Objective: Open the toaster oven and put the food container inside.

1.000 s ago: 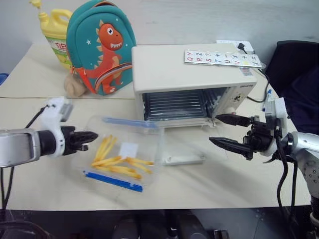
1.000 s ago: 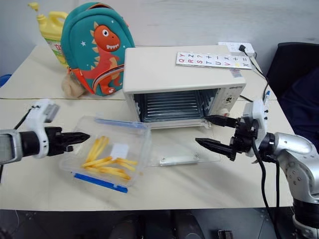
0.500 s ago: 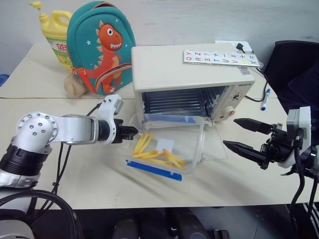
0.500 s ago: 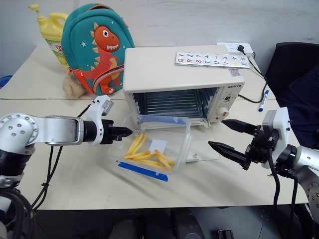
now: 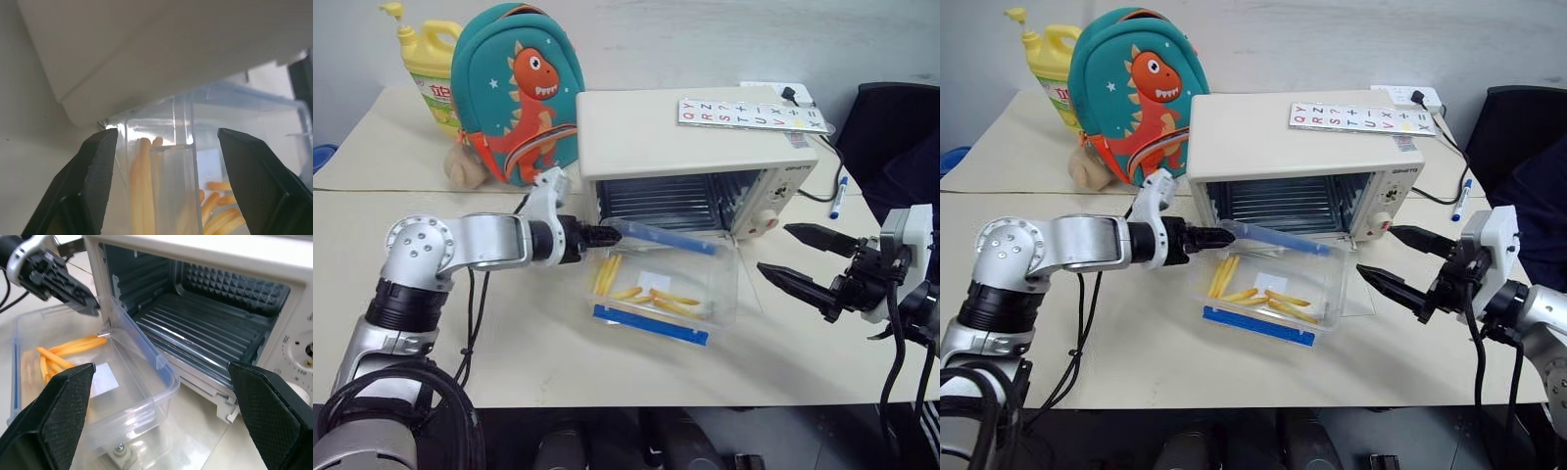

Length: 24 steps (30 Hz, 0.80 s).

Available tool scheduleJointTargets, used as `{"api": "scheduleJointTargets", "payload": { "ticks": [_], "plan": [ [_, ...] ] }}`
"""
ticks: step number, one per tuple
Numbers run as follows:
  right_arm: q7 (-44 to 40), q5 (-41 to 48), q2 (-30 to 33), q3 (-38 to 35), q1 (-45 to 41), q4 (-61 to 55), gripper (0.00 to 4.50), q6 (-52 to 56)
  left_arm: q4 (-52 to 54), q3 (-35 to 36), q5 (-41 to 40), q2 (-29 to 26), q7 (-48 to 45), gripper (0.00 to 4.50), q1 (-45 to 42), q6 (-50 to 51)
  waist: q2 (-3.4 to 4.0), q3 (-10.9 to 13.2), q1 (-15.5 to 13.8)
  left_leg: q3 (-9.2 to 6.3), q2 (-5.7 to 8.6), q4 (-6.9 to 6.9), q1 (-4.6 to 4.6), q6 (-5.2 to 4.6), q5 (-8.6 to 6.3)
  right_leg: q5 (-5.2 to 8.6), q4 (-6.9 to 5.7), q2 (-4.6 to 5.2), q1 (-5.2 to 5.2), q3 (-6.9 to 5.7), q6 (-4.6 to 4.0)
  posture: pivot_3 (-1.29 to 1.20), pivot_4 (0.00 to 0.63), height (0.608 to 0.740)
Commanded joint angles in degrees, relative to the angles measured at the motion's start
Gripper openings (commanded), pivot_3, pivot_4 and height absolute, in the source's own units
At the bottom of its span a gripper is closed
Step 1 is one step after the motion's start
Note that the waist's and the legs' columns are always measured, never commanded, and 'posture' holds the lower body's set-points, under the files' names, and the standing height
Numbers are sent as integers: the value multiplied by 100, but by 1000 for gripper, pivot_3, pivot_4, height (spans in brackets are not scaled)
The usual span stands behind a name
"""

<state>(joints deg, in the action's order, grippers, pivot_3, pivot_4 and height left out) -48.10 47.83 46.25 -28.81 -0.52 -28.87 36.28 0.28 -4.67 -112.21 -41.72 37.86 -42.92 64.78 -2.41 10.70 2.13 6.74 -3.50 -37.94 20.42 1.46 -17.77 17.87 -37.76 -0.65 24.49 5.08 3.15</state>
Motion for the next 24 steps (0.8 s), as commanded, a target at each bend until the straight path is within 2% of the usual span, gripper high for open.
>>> {"api": "scheduleJointTargets", "payload": {
  "ticks": [1,5,6,8,13,17,19,21,24],
  "plan": [
    [-17,92,88,-156,3,-37,4500,-43,508,623,-58,-237,-807,3282,149,-71,0,0,-17,0,0,-1,0,0,0,0,0,0,0,0,0,0,150,740],
    [-53,398,244,-358,-34,-54,4500,198,758,1422,431,-510,-2476,3282,501,-80,1,0,-21,4,1,0,0,1,0,1,0,-1,2,-2,-1,0,150,740],
    [-81,527,287,-415,-30,-83,4315,268,779,1599,664,-574,-3057,3307,593,-67,1,0,-29,4,1,0,0,1,0,1,0,-1,1,-2,-1,0,150,740],
    [-116,708,352,-497,-23,-98,3904,358,778,1783,993,-623,-3810,3313,691,-79,1,0,-37,4,5,0,-1,1,0,1,1,-1,0,-3,-2,0,150,740],
    [-5,1778,381,-855,170,-377,2206,838,568,2011,2053,-1083,-6315,3313,917,45,0,1,-36,2,5,4,2,-1,-2,2,8,-1,1,-4,-3,0,150,740],
    [-162,2126,302,-667,1032,-1268,777,989,1377,1282,3889,-2120,-9384,2122,1381,-640,0,0,-25,1,3,32,3,4,-4,5,28,-2,4,-7,-8,0,150,740],
    [-134,2135,261,-487,1257,-1477,125,949,1480,792,4700,-2377,-10195,1511,1440,-1097,2,-1,-18,5,4,52,-1,5,-4,7,39,2,3,-7,-8,0,150,740],
    [-124,1919,243,-218,1433,-1604,0,880,1502,325,5468,-2517,-10780,953,1434,-1555,0,-1,-16,7,7,56,-3,2,-5,7,44,8,1,-5,-6,0,150,740],
    [16,928,129,635,1713,-1620,0,608,1627,-326,6695,-2592,-11416,55,1529,-2472,-4,-3,1,5,4,66,0,-7,-9,6,60,8,1,-5,-7,0,150,740]
  ]
}}
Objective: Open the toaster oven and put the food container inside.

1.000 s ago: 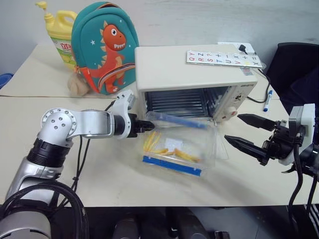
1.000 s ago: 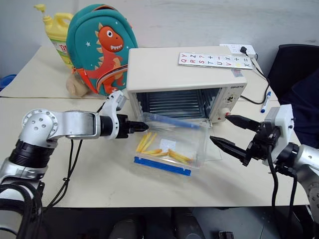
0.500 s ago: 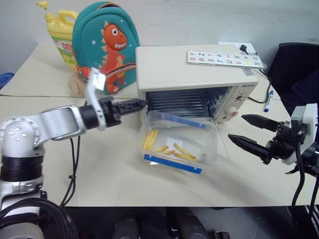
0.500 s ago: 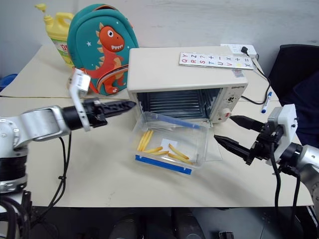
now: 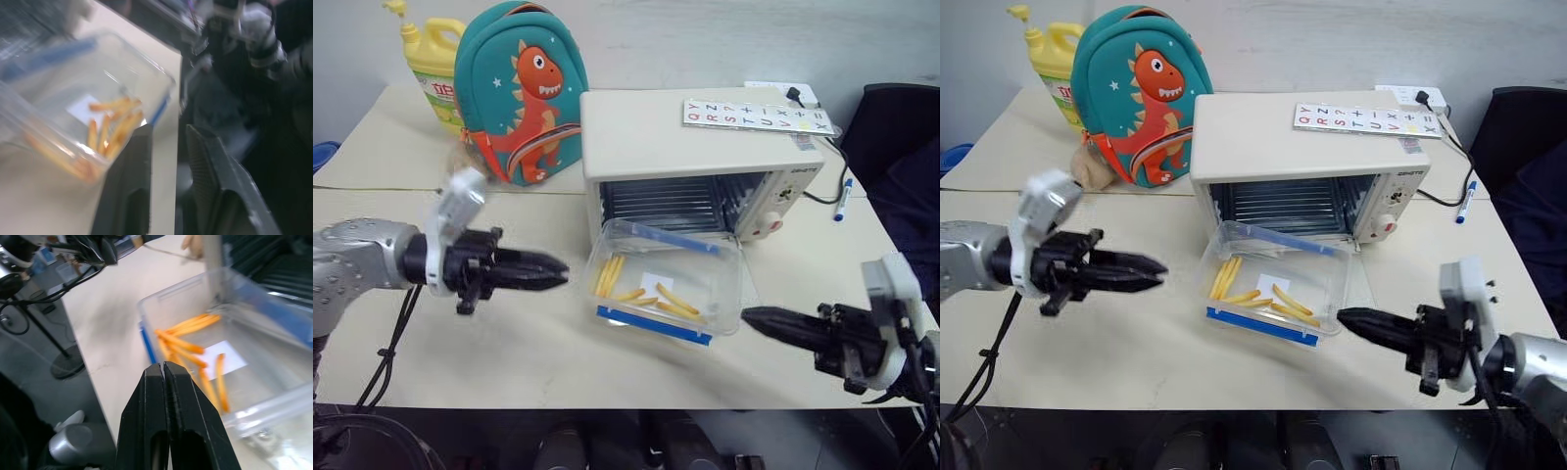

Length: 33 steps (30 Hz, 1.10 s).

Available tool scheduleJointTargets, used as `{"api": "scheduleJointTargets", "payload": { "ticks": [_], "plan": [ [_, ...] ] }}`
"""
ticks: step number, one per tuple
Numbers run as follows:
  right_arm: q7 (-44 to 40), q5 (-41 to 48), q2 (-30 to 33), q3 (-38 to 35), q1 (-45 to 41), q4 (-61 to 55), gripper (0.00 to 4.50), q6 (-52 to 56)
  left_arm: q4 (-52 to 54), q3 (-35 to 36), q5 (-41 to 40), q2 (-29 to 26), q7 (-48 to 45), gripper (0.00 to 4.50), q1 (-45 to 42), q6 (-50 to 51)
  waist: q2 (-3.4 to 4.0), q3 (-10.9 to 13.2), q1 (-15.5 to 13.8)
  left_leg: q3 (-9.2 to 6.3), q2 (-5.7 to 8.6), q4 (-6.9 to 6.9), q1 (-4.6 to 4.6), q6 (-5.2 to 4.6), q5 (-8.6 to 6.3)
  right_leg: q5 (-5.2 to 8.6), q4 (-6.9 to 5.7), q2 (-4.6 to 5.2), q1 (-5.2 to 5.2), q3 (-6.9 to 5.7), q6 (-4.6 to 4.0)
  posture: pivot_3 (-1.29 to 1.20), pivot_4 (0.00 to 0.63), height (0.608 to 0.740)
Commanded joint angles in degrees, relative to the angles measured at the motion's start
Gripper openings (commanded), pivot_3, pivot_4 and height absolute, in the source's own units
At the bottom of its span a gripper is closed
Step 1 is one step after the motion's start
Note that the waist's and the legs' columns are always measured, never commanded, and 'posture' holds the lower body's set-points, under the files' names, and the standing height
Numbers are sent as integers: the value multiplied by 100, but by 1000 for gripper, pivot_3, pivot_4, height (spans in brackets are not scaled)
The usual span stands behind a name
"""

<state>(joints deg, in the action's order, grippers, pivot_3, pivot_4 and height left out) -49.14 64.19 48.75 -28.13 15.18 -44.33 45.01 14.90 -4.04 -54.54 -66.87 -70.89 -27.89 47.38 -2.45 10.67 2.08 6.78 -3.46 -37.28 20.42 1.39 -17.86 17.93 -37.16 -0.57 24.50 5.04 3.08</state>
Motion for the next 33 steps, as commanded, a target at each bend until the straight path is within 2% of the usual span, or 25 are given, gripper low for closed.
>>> {"api": "scheduleJointTargets", "payload": {
  "ticks": [1,6,13,25,33],
  "plan": [
    [198,-1040,-169,839,181,-3,0,-382,160,-501,1148,3,-557,23,24,-852,-1,-1,13,0,0,3,1,-3,0,0,5,0,0,0,0,0,150,740],
    [584,-1769,-592,1532,-59,308,0,-740,103,-661,1633,518,-445,23,24,-1048,-2,-1,58,-1,-1,-11,22,-53,-25,-6,12,1,7,2,11,0,150,740],
    [1242,-2261,-998,1897,-862,596,0,-765,134,-707,1857,1576,249,23,-101,-755,-2,-1,107,-5,-1,-34,29,-55,-26,-11,-2,2,8,1,20,0,150,740],
    [1739,-2544,-1318,2124,-2094,1391,0,-629,-388,-515,2640,3538,2575,23,-503,-504,-2,-1,103,-13,0,-73,33,-58,-28,-15,-37,1,9,2,26,0,150,740],
    [1771,-3004,-1601,2413,-2684,2044,0,-926,-743,-254,2849,3886,2871,23,-716,-611,-1,-2,-20,-15,6,-88,53,-56,-22,-21,-36,8,17,0,37,0,150,740]
  ]
}}
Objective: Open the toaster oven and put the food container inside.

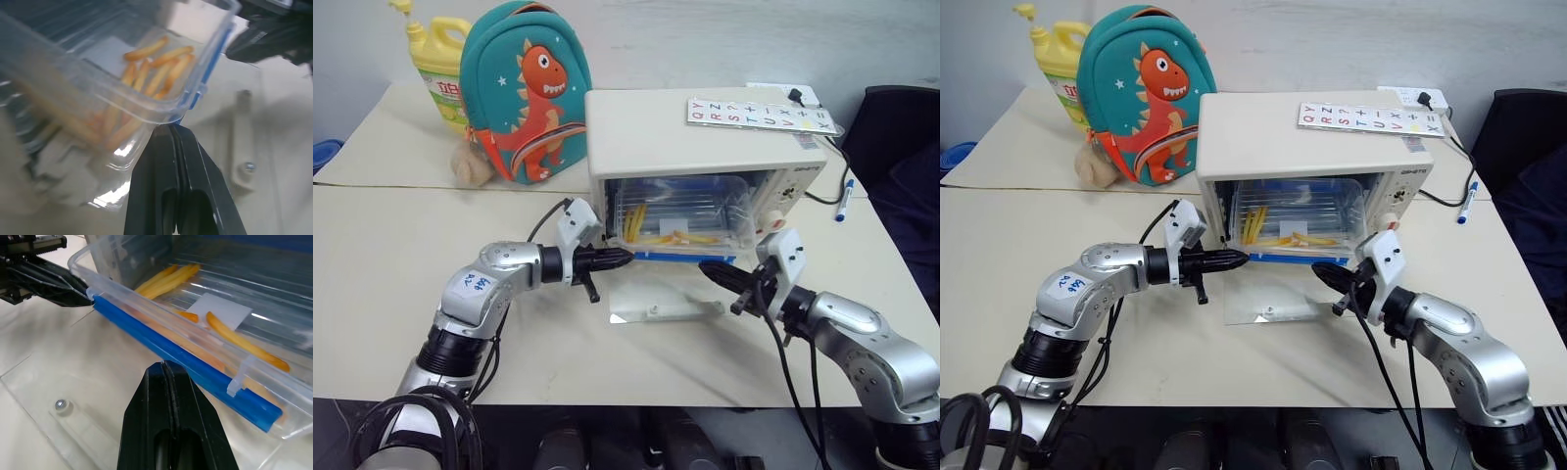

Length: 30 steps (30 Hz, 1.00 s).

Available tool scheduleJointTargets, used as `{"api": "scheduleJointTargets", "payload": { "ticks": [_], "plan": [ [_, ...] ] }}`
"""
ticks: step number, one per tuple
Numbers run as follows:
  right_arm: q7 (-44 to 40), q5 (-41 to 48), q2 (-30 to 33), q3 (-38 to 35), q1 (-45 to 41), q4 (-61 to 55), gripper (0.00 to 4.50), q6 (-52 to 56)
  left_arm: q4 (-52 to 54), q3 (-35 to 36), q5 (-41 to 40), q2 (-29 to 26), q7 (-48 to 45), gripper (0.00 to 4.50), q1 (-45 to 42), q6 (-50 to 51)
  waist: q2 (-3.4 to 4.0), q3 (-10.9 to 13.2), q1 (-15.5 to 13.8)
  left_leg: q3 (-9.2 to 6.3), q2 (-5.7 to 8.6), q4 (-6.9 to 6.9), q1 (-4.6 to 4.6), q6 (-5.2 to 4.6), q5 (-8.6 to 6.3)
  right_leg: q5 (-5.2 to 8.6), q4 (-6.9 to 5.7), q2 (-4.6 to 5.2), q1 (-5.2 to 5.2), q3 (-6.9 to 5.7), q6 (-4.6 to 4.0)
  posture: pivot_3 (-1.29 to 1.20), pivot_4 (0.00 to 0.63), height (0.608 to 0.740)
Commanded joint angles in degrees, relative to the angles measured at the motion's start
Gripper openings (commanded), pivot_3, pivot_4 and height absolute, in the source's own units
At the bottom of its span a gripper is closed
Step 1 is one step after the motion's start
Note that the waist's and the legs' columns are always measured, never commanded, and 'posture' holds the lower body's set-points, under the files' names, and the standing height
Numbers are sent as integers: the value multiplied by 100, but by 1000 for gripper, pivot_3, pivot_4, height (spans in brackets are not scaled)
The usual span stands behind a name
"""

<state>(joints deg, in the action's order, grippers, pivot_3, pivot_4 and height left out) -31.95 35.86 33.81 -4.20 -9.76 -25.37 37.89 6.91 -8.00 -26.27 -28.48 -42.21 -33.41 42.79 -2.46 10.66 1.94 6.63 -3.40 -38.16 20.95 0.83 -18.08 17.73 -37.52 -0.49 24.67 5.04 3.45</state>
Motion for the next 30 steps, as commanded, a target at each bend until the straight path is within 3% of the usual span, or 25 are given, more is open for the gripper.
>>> {"api": "scheduleJointTargets", "payload": {
  "ticks": [1,10,22,26,30],
  "plan": [
    [86,-239,-171,32,-281,256,0,-248,51,169,1,38,-29,23,-177,-128,0,0,-15,1,0,-1,4,5,3,0,0,0,4,0,0,0,150,740],
    [237,-631,-488,-25,-499,676,0,-610,913,188,-733,-565,-1165,23,202,239,2,-1,23,16,-6,4,29,22,12,4,-22,0,51,3,-7,0,150,740],
    [543,-1131,-1109,72,-1014,1413,0,-1024,-651,-2,439,730,210,23,-751,-483,2,-1,8,15,5,2,31,15,24,-4,-28,1,54,8,-4,0,150,740],
    [559,-1172,-1182,-20,-1102,1518,0,-1076,-783,51,521,865,278,23,-806,-566,2,-1,-34,15,7,-7,35,15,25,-6,-32,6,56,7,-1,0,150,740],
    [339,-994,-911,-220,-784,1093,0,-873,-217,113,222,599,-95,23,-564,-244,3,-1,-21,17,10,-6,35,10,28,-8,-34,8,56,8,2,0,150,740]
  ]
}}
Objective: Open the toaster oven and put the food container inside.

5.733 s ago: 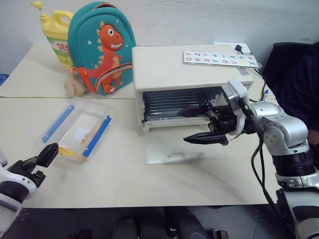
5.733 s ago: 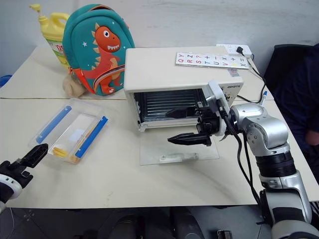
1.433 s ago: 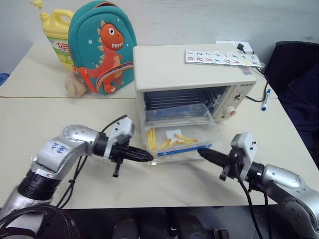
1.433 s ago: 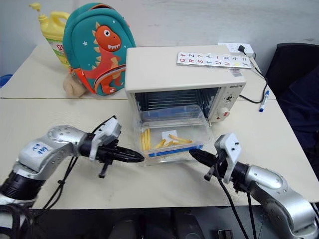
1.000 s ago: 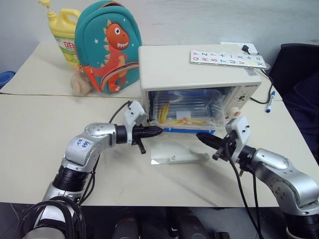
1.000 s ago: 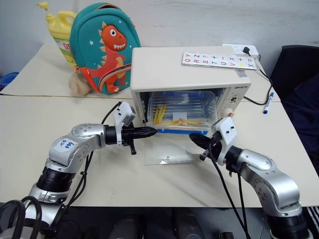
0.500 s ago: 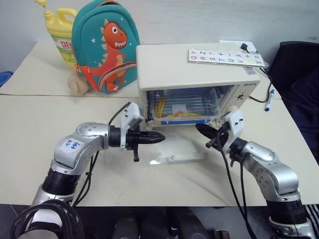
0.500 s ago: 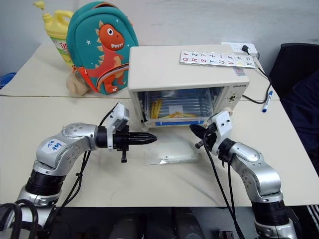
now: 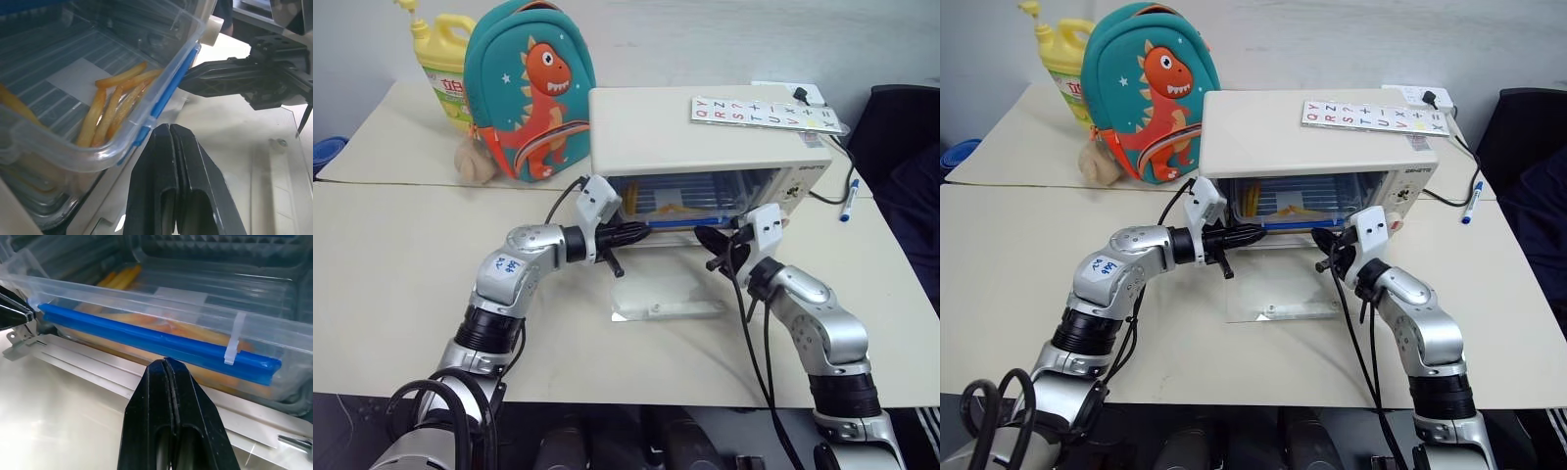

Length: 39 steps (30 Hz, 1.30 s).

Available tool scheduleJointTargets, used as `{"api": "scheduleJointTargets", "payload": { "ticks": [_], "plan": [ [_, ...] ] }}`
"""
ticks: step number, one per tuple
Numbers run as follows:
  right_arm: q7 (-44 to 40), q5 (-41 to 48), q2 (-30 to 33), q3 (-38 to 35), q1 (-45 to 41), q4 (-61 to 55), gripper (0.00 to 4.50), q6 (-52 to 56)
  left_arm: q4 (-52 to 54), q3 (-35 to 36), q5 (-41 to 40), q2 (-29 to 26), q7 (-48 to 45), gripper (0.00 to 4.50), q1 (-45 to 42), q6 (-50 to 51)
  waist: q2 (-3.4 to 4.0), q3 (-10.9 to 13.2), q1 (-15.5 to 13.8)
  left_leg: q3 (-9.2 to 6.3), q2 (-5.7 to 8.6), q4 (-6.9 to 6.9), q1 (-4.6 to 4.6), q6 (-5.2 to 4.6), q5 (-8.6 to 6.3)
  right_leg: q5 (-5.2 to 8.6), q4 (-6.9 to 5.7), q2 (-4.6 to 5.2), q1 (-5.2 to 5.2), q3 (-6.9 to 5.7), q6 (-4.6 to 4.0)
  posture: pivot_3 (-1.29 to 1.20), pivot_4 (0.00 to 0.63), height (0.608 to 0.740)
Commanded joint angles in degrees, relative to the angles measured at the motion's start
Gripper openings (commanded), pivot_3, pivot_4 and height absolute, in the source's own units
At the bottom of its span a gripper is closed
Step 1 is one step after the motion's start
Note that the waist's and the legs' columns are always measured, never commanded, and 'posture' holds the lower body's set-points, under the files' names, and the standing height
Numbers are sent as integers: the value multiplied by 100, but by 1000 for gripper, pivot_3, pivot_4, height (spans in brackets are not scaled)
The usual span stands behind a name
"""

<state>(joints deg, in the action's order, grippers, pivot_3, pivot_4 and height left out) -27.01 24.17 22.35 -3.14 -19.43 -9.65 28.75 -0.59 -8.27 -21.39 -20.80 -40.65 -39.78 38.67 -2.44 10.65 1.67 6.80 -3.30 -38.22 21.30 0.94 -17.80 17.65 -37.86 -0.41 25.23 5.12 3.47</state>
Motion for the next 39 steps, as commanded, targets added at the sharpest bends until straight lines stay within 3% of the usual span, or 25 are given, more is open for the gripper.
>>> {"api": "scheduleJointTargets", "payload": {
  "ticks": [1,3,6,10,14,19,27,31,34,39],
  "plan": [
    [-229,263,346,-418,323,-640,0,125,739,202,-406,-297,-382,23,154,298,1,0,10,0,-1,4,0,1,0,0,1,-1,0,0,0,0,150,740],
    [-367,442,588,-641,642,-977,0,279,1199,344,-720,-637,-691,23,359,553,1,0,12,0,-2,15,2,3,0,2,4,-2,6,0,-2,0,150,740],
    [-501,641,991,-1144,1190,-1350,0,453,1926,806,-1435,-1569,-1504,612,830,970,2,0,82,3,-13,20,6,11,-3,6,5,-5,15,0,-7,0,150,740],
    [-502,671,1281,-1649,1543,-1208,0,503,2444,1439,-2131,-2774,-2388,1797,1296,1284,2,0,178,4,-17,19,-6,25,3,10,-9,-9,12,-1,-18,0,150,740],
    [-834,495,1526,-1687,1822,-766,0,312,2386,1976,-2310,-3882,-3210,3081,1584,1181,2,0,193,1,-12,20,-19,18,6,9,-8,-12,2,-2,-23,0,150,740],
    [-1218,456,1496,-1395,1897,-278,0,158,1881,2076,-2085,-4429,-3534,4460,1347,766,4,1,172,1,-9,22,-13,13,2,12,3,-11,2,-4,-24,0,150,740],
    [-1882,781,1472,-1014,1900,-521,0,134,1397,2153,-1899,-4499,-3345,4460,753,425,5,2,184,1,-9,22,-8,5,-3,12,1,-13,6,-3,-23,0,150,740],
    [-2201,1102,1632,-1303,1724,-734,0,121,1235,2111,-1752,-4487,-3295,4460,666,246,6,3,203,4,-15,22,-9,6,-3,12,-4,-18,10,-2,-23,0,150,740],
    [-2046,2022,2154,-2325,722,-368,643,750,1007,2071,-1668,-4499,-3336,4500,605,158,36,25,239,10,-10,11,-8,6,-3,9,-9,-13,10,2,-18,0,150,740],
    [-2417,2607,2942,-2965,462,-238,2386,1373,664,2072,-1594,-4704,-3566,4500,471,89,12,12,164,-1,-21,22,-7,8,-3,15,0,-23,11,-9,-29,0,150,740]
  ]
}}
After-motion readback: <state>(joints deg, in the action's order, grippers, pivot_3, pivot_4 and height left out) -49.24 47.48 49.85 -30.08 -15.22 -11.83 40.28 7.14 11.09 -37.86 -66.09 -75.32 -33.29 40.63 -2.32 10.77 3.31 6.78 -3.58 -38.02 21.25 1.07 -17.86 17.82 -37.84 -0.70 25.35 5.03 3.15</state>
